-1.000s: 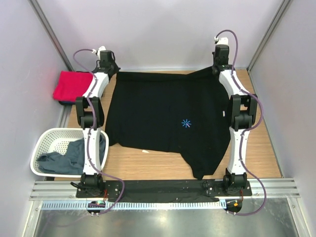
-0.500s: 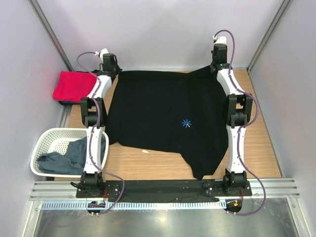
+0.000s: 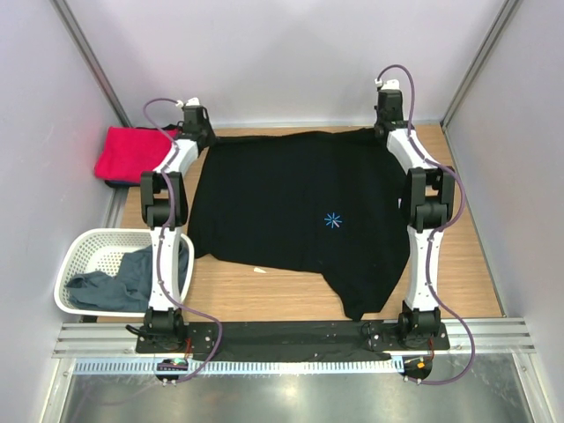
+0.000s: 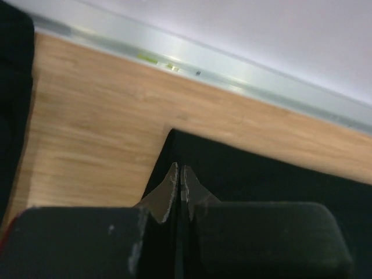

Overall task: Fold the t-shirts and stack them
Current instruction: Fold the tshirt

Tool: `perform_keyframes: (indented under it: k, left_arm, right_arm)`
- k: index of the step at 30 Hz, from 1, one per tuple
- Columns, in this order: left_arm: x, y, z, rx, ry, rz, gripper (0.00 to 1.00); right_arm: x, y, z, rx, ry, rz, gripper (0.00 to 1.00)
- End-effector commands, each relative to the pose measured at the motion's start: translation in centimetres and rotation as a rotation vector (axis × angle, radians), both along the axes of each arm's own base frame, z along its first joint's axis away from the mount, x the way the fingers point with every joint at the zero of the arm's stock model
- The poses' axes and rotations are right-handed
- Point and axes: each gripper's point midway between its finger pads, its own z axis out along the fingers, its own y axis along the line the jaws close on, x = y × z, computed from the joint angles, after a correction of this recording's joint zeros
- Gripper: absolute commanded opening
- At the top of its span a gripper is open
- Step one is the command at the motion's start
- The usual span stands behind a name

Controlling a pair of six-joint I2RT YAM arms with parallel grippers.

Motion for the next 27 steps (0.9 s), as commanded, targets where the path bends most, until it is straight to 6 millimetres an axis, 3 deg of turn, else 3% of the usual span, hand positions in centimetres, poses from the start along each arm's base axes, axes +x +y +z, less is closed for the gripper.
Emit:
perform_keyframes:
  k: [1,7,13,22,27]
  left_arm:
    - [-0.6,1.4,6.2,0.068,-0.071,-0.027,0.0]
    - [-1.9,2.7,6.4,0.128,-0.035,-0.03,0.0]
    - [-1.8,3.8,6.7,0.141,-0.036,-0.013,0.0]
    - [-2.6,4.2,6.1,0.148,-0.008,-0.011,0.0]
    - [-3.2,4.5,5.1,0.162,0.021,-0.014,0.0]
  right_arm:
    - [-1.4,1.2,6.9,-0.058,-0.086,0.019,0.01]
    - [-3.8,1.2,7.2,-0.05,-0.064,0.015,0.01]
    - [-6.4,1.2,8.2,-0.047,-0.046,0.023,0.01]
    - [-9.5,1.0,7.1,-0.03,0.002,-0.004,0.01]
    - [-10.4,1.9,4.9,0.026,0.076,0.015,0.01]
